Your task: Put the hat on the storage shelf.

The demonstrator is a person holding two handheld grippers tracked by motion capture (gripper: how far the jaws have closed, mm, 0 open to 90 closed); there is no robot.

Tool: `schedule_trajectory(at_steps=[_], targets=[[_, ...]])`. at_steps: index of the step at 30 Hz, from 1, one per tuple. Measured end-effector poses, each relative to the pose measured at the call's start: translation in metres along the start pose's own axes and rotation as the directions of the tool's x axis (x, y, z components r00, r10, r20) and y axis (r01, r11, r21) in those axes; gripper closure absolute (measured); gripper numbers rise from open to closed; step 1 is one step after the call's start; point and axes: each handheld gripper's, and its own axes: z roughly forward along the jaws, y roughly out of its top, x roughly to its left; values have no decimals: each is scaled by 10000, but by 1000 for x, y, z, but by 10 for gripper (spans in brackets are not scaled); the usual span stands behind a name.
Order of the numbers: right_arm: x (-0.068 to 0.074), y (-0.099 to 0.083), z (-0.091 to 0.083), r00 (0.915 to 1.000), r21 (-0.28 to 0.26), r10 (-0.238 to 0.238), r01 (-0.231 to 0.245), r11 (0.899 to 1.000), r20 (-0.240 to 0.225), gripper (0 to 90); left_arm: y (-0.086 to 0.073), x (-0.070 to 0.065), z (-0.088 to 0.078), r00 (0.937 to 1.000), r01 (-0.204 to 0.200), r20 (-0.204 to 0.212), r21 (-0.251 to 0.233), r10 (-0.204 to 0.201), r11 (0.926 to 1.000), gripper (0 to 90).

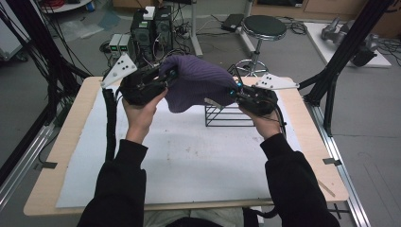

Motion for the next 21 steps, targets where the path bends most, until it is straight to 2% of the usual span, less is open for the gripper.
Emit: schedule_trajectory(at_steps=[11,17,21], targets=[[-22,15,-8,9978,-38,114,-111,9999,650,805,10,0,28,9997,156,171,-60,-155,9999,756],[-37,14,-12,9948,-298,367,-340,9990,949,805,11,2,51,9998,83,154,-17,-83,10000,756],[-46,13,-17,9888,-577,614,-540,9969,1361,808,12,-1,67,9997,43,227,-181,-39,9998,756]])
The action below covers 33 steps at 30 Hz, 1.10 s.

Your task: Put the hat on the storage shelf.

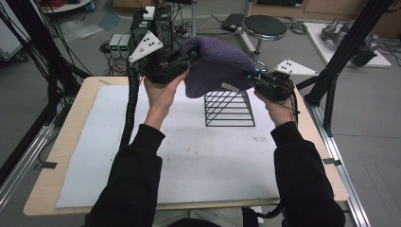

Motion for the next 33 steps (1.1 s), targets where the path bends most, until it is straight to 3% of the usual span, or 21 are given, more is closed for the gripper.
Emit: schedule_trajectory(at_steps=[4,12,21,27,33], targets=[[-7,2,-8,9992,-420,209,-194,9989,354,811,2,-4,12,9999,-59,115,-88,60,9999,756],[-17,0,-17,9957,-519,404,-362,9980,834,811,-1,-11,28,9995,-171,281,-113,175,9998,755],[-24,-12,-12,9907,-172,604,-587,9981,1220,810,-13,-6,40,9997,4,250,129,-7,9999,751],[-29,-25,-3,9849,257,843,-892,9957,1515,809,-23,-10,46,9997,-165,210,437,156,9989,748],[-33,-34,-4,9785,547,1098,-1210,9911,1746,809,-36,-8,49,9992,249,281,773,-271,9967,746]])
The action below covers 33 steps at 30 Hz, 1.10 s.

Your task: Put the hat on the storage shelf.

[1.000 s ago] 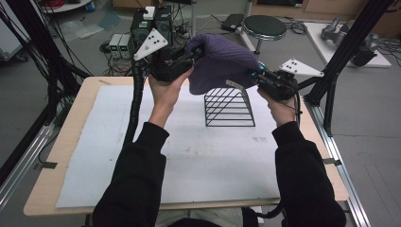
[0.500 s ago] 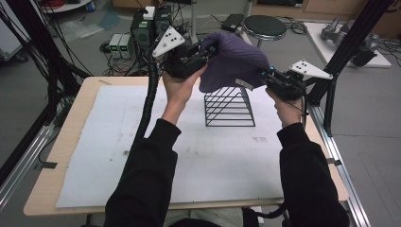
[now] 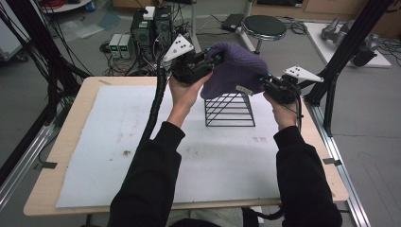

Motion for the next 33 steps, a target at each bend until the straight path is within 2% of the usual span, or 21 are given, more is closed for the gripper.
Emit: schedule_trajectory(at_steps=[9,14,20,28,30,33], targets=[[-8,-24,0,9993,599,228,-246,9979,296,809,-23,-4,9,9990,413,131,563,-421,9976,744],[-12,-39,2,9976,1126,462,-518,9923,518,808,-40,-3,14,9972,731,91,880,-742,9934,743],[-15,-57,5,9961,1571,588,-686,9852,663,806,-56,-1,18,9962,865,-3,1196,-871,9890,743],[-15,-83,10,9889,1706,950,-1138,9788,1145,806,-77,3,22,9949,1011,-171,1752,-997,9793,740],[-15,-87,12,9873,2022,940,-1188,9721,1282,804,-84,4,23,9945,1050,-234,1873,-1024,9767,738],[-14,-89,14,9875,2279,569,-898,9695,1471,801,-94,6,21,9919,1271,-234,1740,-1249,9765,732]])
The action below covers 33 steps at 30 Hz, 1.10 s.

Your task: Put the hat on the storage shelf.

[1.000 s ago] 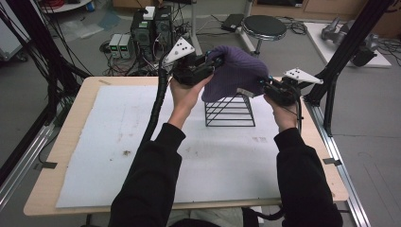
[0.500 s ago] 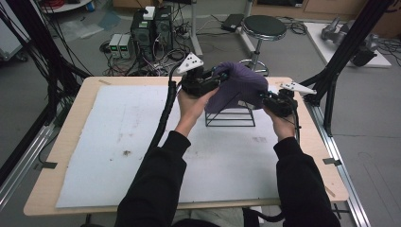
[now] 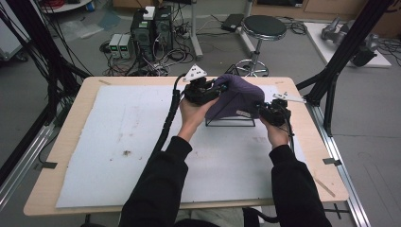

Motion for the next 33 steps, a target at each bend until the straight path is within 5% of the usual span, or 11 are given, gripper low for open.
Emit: schedule_trajectory(at_steps=[4,14,19,24,28,33], targets=[[1,-2,4,9996,407,-147,137,9991,236,797,-9,4,0,9997,229,-130,172,-226,9996,732],[1,-8,13,9989,1087,14,-65,9941,465,762,-13,3,3,9998,27,-193,479,-18,9988,720],[-4,-9,14,9985,1365,322,-379,9899,437,592,-14,2,4,9996,-39,-270,510,52,9987,665],[-9,-9,10,9963,1587,763,-816,9839,393,335,-16,4,6,9994,301,-209,389,-293,9988,467],[-9,-8,7,9948,1566,760,-860,9839,684,233,-16,4,6,9997,106,-238,288,-99,9995,384],[-3,-1,-3,9951,804,564,-630,9948,816,200,-9,2,0,9995,-79,-314,-63,77,9999,352]])
